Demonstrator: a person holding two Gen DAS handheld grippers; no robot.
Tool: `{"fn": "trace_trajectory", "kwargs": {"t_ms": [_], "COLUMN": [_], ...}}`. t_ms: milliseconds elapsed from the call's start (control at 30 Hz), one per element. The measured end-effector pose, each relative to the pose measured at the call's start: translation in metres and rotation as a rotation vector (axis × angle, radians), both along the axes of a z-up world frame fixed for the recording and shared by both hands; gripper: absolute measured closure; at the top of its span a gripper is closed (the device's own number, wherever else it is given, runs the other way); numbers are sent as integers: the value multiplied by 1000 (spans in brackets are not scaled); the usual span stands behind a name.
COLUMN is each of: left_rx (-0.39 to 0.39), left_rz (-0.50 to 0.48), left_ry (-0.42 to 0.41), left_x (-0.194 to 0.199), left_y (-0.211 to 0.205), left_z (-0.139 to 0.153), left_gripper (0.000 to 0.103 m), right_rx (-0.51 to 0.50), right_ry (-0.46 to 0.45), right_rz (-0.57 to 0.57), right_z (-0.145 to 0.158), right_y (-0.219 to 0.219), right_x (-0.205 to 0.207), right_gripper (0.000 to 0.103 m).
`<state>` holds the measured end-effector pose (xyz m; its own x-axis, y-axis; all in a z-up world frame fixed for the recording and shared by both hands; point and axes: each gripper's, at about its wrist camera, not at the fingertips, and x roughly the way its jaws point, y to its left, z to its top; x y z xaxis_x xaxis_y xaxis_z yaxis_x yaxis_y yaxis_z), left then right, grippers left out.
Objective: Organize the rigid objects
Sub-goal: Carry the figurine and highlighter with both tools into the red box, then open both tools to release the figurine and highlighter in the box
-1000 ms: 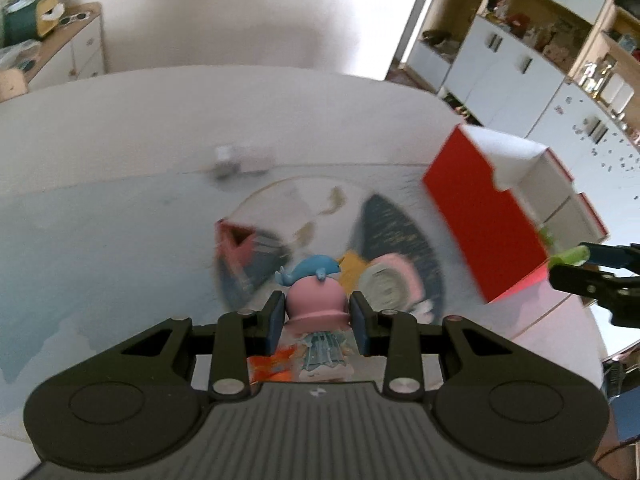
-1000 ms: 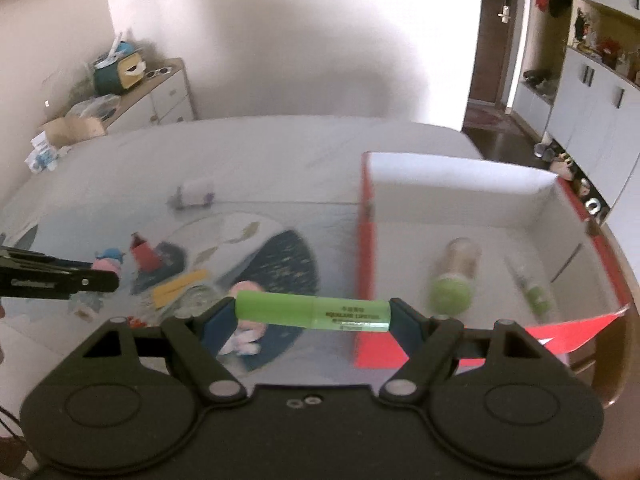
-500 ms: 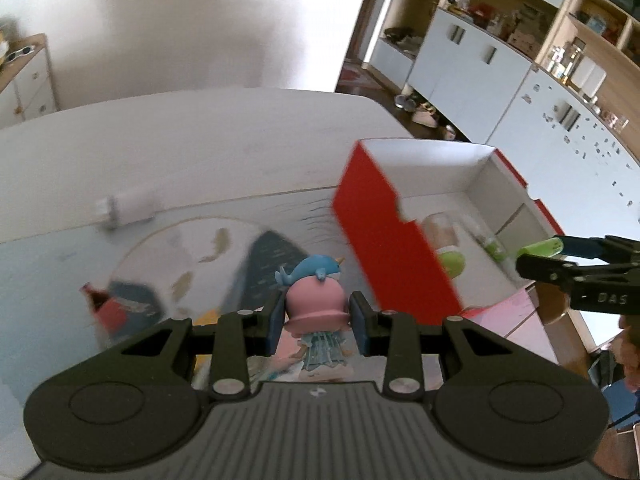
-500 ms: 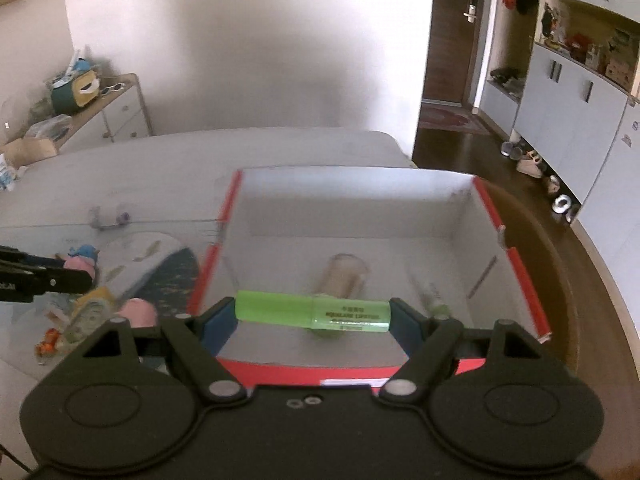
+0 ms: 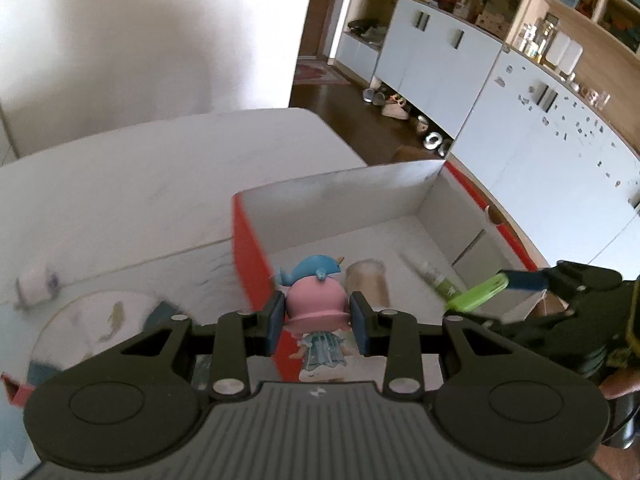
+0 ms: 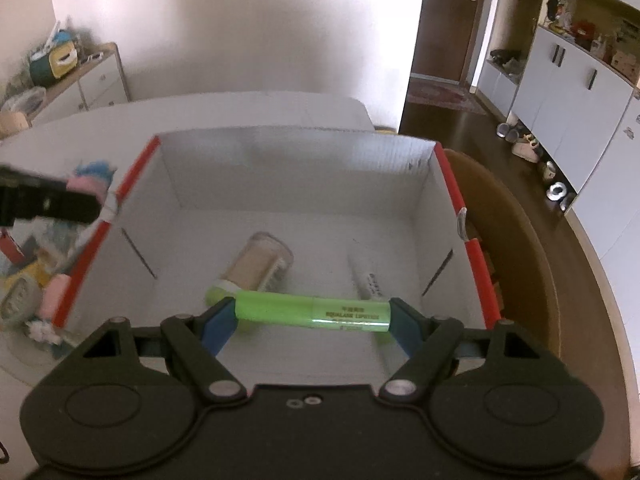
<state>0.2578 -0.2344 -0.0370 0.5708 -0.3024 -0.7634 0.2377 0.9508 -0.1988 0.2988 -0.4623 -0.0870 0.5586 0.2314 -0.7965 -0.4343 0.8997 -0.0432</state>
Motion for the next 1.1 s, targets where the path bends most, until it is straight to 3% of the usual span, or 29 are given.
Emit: {"fn": "trace_trajectory", "kwargs": {"t_ms": [367, 733, 1100], "left_rx": [112, 254, 282], "left_rz": [-38, -13, -25], "left_ry": [61, 162, 257], "left_x": [56, 97, 109], "left_y": [-63, -91, -99], "left_z": [-36, -74, -96], "left_gripper": [69, 69, 69], "right_rx": [-77, -142, -191], "right_ry": [53, 128, 191], "right_rz": [59, 130, 139], "right_z": [-29, -46, -54], "right_y": [-1, 9, 19], "right_x": [30, 47, 56], "right_gripper": [23, 23, 23]}}
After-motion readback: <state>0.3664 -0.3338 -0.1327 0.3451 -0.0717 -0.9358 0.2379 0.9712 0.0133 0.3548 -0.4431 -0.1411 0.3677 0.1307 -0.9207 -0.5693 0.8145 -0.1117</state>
